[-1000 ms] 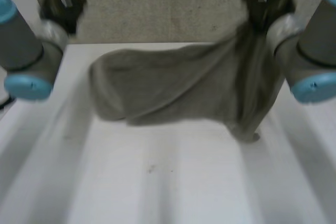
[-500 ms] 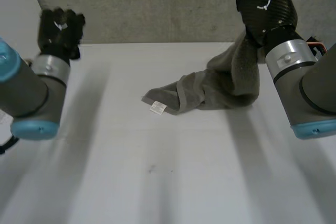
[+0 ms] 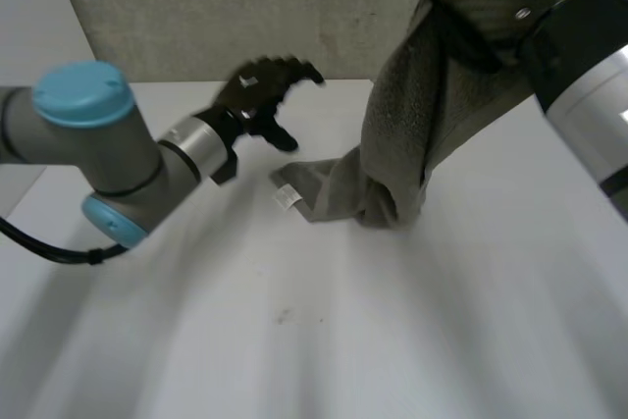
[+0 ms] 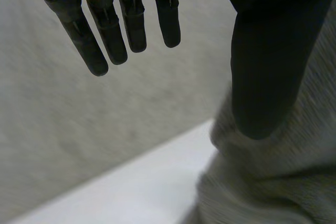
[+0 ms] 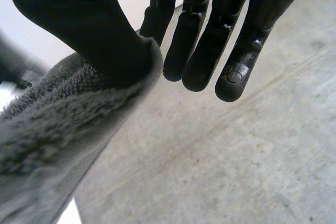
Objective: Fold the towel.
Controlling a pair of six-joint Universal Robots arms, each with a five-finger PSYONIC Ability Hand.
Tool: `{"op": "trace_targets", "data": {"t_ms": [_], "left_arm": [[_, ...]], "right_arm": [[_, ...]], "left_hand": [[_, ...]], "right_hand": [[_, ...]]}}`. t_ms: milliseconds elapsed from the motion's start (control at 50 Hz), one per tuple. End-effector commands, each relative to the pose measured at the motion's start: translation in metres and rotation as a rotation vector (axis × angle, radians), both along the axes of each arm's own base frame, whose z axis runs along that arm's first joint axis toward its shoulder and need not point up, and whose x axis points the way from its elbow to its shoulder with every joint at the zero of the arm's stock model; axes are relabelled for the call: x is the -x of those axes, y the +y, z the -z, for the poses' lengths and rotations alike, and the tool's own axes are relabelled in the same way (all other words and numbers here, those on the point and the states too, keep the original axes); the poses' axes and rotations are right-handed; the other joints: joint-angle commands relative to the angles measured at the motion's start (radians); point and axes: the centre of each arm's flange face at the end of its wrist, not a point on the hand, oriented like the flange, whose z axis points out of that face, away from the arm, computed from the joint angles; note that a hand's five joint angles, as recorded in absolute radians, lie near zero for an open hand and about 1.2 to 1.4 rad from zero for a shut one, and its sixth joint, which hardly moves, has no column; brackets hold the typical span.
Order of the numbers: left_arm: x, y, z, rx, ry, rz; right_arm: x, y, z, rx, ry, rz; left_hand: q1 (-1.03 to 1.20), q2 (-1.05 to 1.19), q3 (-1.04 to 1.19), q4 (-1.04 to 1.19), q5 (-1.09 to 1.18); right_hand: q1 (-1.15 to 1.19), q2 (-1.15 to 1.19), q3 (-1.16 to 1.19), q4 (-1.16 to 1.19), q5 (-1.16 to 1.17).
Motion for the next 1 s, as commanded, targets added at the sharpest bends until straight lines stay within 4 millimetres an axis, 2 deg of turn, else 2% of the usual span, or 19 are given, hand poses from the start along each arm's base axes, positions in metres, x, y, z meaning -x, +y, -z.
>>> {"op": "trace_targets", "data": {"t_ms": [20, 200, 320, 460, 580, 620, 640, 660, 680, 740, 780, 800, 840, 860, 880, 900, 940, 960, 1000], "left_arm": [[0.026, 0.016, 0.052, -0.126, -0.051, 0.108], [0.052, 0.024, 0.067, -0.124, -0.048, 0.162], [0.071, 0.047, 0.082, -0.162, -0.063, 0.235], [0.074, 0.087, 0.095, -0.329, -0.123, 0.417], [0.066, 0.095, 0.088, -0.419, -0.137, 0.530], [0.053, 0.083, 0.077, -0.444, -0.123, 0.542], [0.053, 0.083, 0.077, -0.444, -0.123, 0.542], [0.048, 0.078, 0.073, -0.448, -0.119, 0.536], [0.046, 0.073, 0.070, -0.438, -0.117, 0.517], [0.045, 0.069, 0.067, -0.422, -0.117, 0.493], [0.045, 0.051, 0.053, -0.334, -0.106, 0.374], [0.045, 0.051, 0.053, -0.333, -0.106, 0.373], [0.040, 0.016, 0.034, -0.191, -0.066, 0.106], [0.040, 0.016, 0.034, -0.191, -0.065, 0.105], [0.034, -0.001, 0.023, -0.126, -0.038, -0.049], [0.033, -0.001, 0.022, -0.125, -0.037, -0.051], [0.005, -0.027, -0.009, -0.025, 0.033, -0.322], [0.005, -0.027, -0.009, -0.024, 0.033, -0.324], [-0.011, -0.028, -0.031, 0.013, 0.065, -0.387]], "right_arm": [[0.014, 0.028, -0.027, 0.036, -0.074, -0.023], [0.020, 0.043, -0.031, -0.032, -0.080, -0.060], [0.017, 0.051, -0.028, -0.038, -0.069, -0.098], [0.017, 0.040, -0.023, -0.030, -0.059, -0.073], [0.022, 0.019, -0.017, -0.041, -0.051, -0.022], [0.027, 0.004, -0.011, -0.057, -0.044, 0.019], [0.027, 0.004, -0.011, -0.057, -0.044, 0.019], [0.028, 0.000, -0.009, -0.058, -0.044, 0.028], [0.027, -0.003, -0.007, -0.061, -0.043, 0.030], [0.026, -0.006, -0.006, -0.058, -0.044, 0.031], [0.024, -0.014, -0.005, -0.046, -0.050, 0.034], [0.024, -0.014, -0.005, -0.046, -0.050, 0.034], [0.023, -0.021, -0.006, -0.037, -0.056, 0.045], [0.023, -0.021, -0.006, -0.036, -0.056, 0.045], [0.024, -0.025, -0.006, -0.034, -0.059, 0.054], [0.024, -0.025, -0.006, -0.034, -0.059, 0.054], [0.022, -0.030, -0.006, -0.037, -0.059, 0.057], [0.022, -0.030, -0.006, -0.037, -0.059, 0.057], [0.020, -0.036, -0.002, -0.051, -0.057, 0.061]], "left_hand": [[0.061, 0.058, 0.058, 0.058, 0.058], [0.067, 0.064, 0.064, 0.064, 0.064], [0.078, 0.075, 0.076, 0.075, 0.076], [0.260, 0.257, 0.257, 0.257, 0.257], [0.269, 0.266, 0.266, 0.266, 0.267], [0.435, 0.432, 0.432, 0.432, 0.432], [0.436, 0.434, 0.434, 0.434, 0.434], [0.823, 0.820, 0.820, 0.820, 0.820], [0.960, 0.957, 0.958, 0.957, 0.958], [0.962, 0.959, 0.959, 0.959, 0.959], [0.962, 0.959, 0.959, 0.959, 0.959], [0.962, 0.959, 0.959, 0.959, 0.959], [0.962, 0.959, 0.959, 0.959, 0.959], [0.962, 0.959, 0.959, 0.959, 0.959], [0.962, 0.959, 0.959, 0.959, 0.959], [0.962, 0.959, 0.959, 0.959, 0.959], [0.962, 0.959, 0.959, 0.959, 0.959], [0.962, 0.959, 0.959, 0.959, 0.959], [0.962, 0.959, 0.959, 0.959, 0.959]], "right_hand": [[0.430, 0.225, 0.211, 0.202, 0.230], [0.430, 0.225, 0.211, 0.202, 0.230], [0.430, 0.225, 0.211, 0.202, 0.230], [0.430, 0.225, 0.211, 0.202, 0.230], [0.430, 0.225, 0.211, 0.202, 0.230], [0.430, 0.225, 0.211, 0.202, 0.230], [0.430, 0.225, 0.211, 0.202, 0.230], [0.430, 0.225, 0.211, 0.202, 0.230], [0.430, 0.225, 0.211, 0.202, 0.230], [0.430, 0.225, 0.211, 0.202, 0.230], [0.430, 0.225, 0.211, 0.202, 0.230], [0.430, 0.225, 0.211, 0.202, 0.230], [0.430, 0.225, 0.211, 0.202, 0.230], [0.430, 0.225, 0.211, 0.202, 0.230], [0.430, 0.225, 0.211, 0.202, 0.230], [0.430, 0.225, 0.211, 0.202, 0.230], [0.430, 0.225, 0.211, 0.202, 0.230], [0.430, 0.225, 0.211, 0.202, 0.230], [0.430, 0.225, 0.211, 0.202, 0.230]]}}
